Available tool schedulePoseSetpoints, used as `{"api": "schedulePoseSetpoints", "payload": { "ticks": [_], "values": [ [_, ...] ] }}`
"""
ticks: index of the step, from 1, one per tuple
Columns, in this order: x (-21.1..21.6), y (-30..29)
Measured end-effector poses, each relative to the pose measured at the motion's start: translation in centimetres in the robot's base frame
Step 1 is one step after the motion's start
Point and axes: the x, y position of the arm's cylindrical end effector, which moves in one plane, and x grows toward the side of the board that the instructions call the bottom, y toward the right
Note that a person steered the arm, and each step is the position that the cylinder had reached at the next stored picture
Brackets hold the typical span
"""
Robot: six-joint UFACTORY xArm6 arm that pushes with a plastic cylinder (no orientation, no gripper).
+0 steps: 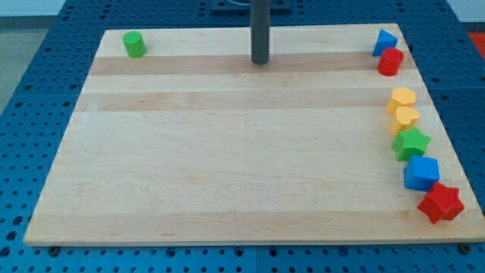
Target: Move the arm bottom to the red circle
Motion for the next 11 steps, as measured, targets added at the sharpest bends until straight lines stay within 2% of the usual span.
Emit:
{"api": "schedulePoseSetpoints", "payload": {
  "ticks": [4, 11],
  "values": [
    [3.2, 8.0],
    [5.3, 21.1]
  ]
}}
